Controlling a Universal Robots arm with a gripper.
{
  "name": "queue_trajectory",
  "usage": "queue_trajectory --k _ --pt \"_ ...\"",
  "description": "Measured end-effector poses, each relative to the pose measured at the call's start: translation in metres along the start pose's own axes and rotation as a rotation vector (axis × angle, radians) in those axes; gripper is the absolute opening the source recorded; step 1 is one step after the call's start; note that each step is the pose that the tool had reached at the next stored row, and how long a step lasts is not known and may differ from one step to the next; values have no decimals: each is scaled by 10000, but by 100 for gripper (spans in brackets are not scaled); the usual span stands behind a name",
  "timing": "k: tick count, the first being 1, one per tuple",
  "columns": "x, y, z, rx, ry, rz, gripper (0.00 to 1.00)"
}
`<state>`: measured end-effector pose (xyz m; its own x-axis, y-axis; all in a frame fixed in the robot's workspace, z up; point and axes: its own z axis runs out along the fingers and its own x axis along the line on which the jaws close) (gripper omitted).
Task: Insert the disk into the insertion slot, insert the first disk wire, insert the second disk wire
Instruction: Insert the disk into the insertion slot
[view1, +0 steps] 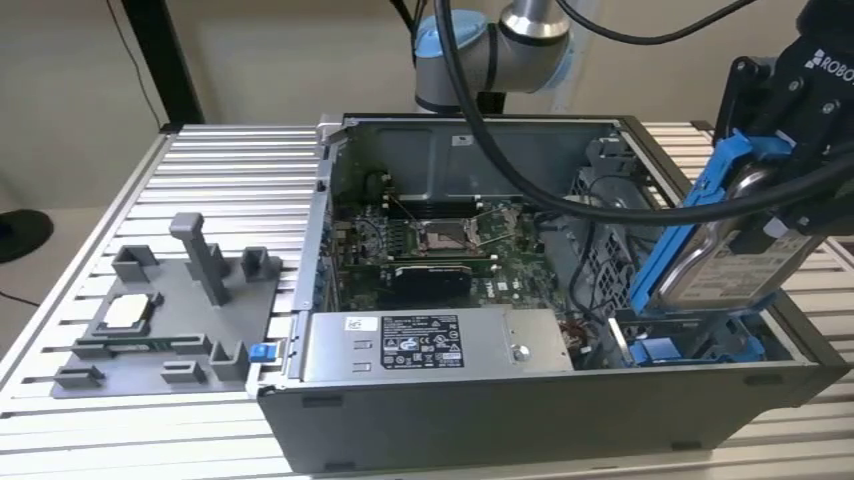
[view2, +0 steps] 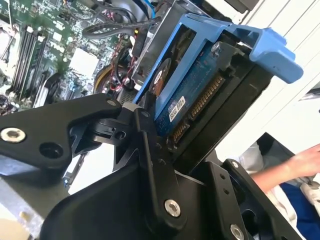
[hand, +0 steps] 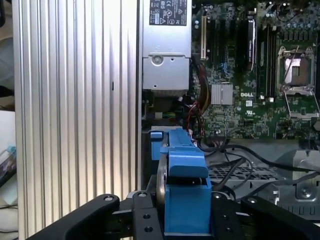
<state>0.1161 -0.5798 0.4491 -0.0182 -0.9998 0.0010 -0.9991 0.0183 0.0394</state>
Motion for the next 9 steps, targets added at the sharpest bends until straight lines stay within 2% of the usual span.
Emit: queue_trajectory --k 9 --pt "-1 -62 162 0 0 -1 0"
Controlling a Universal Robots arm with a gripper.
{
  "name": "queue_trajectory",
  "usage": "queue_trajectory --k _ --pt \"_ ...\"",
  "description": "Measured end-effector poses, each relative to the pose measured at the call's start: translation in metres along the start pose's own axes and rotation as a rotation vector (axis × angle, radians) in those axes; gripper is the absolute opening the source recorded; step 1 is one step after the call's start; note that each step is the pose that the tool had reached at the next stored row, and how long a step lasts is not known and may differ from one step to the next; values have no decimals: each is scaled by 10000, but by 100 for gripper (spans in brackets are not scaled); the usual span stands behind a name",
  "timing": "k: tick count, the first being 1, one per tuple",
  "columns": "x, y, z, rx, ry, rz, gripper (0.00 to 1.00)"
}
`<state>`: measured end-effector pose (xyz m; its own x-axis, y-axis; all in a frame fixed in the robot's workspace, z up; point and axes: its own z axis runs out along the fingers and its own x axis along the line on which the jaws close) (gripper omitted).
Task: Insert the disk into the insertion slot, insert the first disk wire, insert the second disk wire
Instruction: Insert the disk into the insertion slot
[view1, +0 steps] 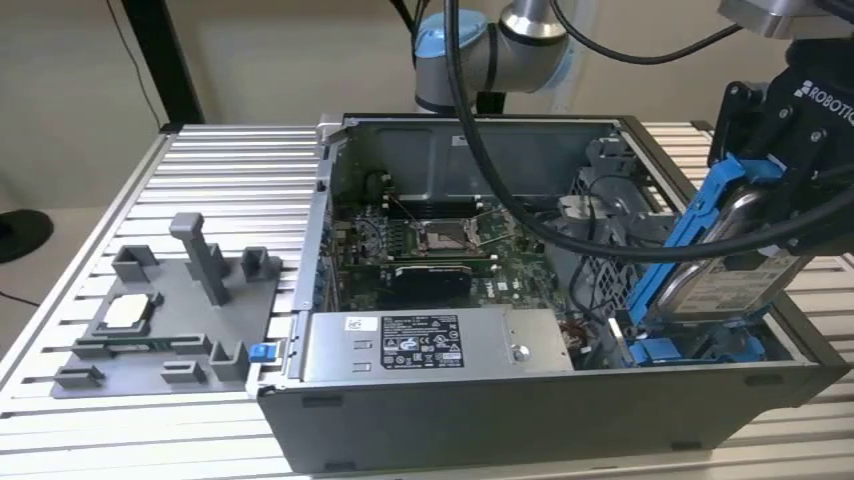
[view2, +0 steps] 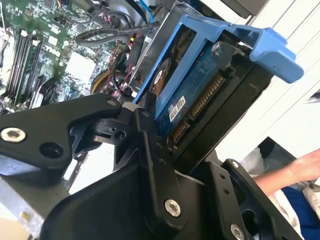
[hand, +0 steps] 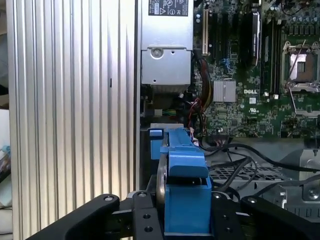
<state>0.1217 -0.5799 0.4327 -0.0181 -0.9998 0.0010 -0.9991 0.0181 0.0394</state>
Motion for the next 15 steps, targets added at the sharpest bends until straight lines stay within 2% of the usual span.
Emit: queue_trajectory --k 7,15 --pt "-1 -36 126 0 -18 1 0" --pt "-1 -45 240 -2 -143 -5 0"
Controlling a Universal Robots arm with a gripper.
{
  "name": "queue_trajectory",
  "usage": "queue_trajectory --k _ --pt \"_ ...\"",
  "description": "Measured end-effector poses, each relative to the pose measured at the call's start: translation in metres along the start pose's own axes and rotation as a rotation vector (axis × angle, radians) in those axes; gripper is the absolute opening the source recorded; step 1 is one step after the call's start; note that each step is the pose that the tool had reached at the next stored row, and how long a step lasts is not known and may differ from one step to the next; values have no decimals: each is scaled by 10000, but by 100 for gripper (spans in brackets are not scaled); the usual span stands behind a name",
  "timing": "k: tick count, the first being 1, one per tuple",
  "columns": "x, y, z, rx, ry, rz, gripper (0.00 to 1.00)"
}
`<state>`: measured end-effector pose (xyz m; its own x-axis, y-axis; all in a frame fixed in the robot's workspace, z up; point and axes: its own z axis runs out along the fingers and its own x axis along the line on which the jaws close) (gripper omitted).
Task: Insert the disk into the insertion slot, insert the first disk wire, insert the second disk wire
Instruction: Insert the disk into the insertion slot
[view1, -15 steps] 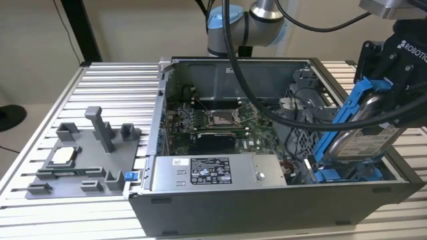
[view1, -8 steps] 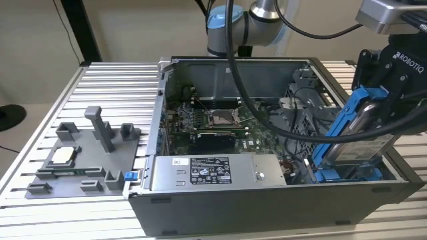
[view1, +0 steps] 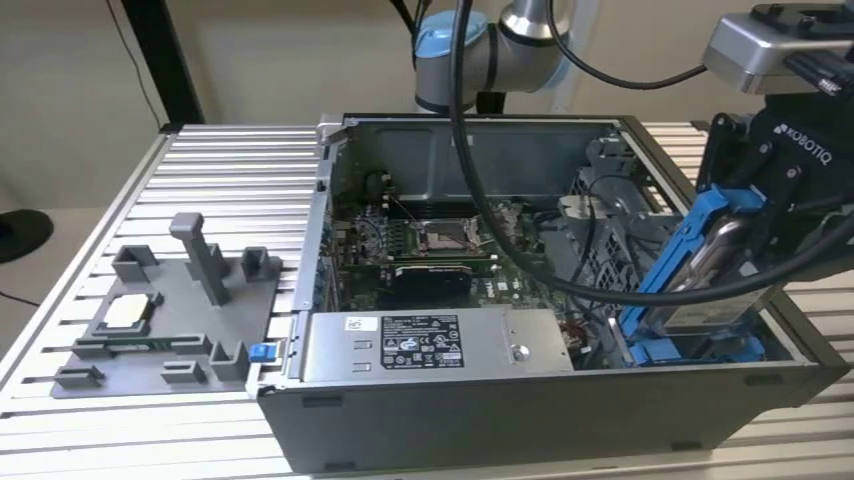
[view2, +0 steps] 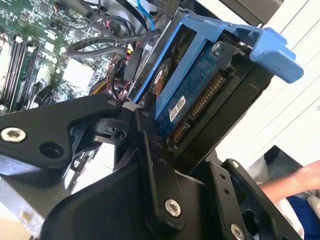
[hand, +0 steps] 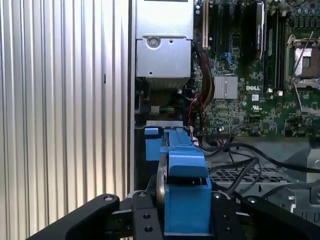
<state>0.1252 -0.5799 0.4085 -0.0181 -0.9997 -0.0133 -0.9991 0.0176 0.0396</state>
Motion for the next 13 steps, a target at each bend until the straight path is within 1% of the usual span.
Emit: queue_trajectory --k 5,13 --pt "1 -6 88 -1 -25 -1 0" --pt "3 -18 228 -3 -44 -2 0"
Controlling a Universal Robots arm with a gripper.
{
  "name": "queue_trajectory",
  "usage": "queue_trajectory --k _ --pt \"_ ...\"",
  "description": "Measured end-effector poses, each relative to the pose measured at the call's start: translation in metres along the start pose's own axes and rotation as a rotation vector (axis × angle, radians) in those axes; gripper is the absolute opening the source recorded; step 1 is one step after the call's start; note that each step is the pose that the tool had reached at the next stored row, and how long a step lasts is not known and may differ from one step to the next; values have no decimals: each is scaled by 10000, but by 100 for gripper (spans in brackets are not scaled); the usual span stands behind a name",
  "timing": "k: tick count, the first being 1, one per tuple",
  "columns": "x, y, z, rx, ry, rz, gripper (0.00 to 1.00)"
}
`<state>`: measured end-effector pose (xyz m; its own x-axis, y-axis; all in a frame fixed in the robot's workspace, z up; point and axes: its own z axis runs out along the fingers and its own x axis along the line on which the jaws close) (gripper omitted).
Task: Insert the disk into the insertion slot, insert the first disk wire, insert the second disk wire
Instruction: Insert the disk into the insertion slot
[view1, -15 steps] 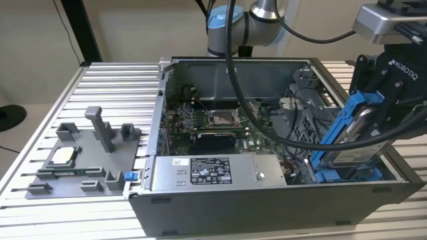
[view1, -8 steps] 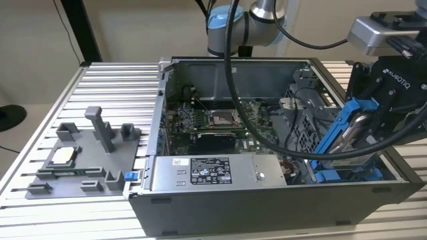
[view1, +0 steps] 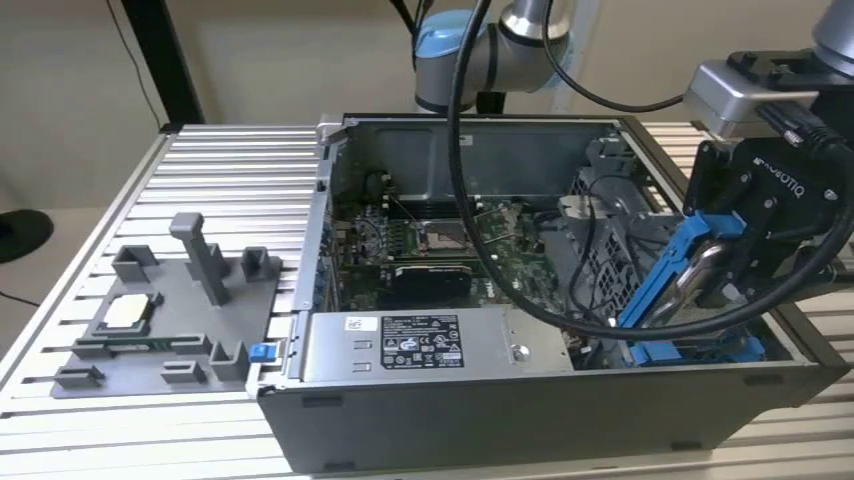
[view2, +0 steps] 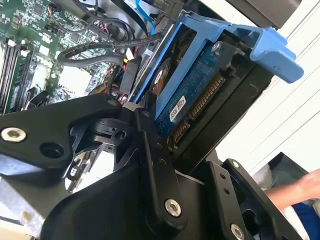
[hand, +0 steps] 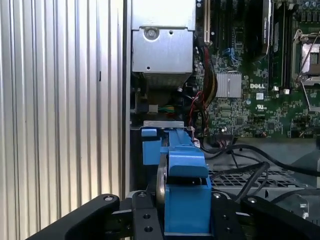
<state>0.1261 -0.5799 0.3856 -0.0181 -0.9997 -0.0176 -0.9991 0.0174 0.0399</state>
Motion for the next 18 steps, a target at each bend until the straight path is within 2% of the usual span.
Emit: queue_trajectory --k 4,5,10,15,17,18 --pt "0 -1 11 -5 2 0 0" --pt "0 -2 10 -8 5 0 100" --pt "1 -1 3 -18 2 0 100" --pt "-3 5 -142 -19 -28 -7 100" --pt "-7 6 -172 -15 -39 -20 100" --pt "-15 6 -175 16 -44 -27 100"
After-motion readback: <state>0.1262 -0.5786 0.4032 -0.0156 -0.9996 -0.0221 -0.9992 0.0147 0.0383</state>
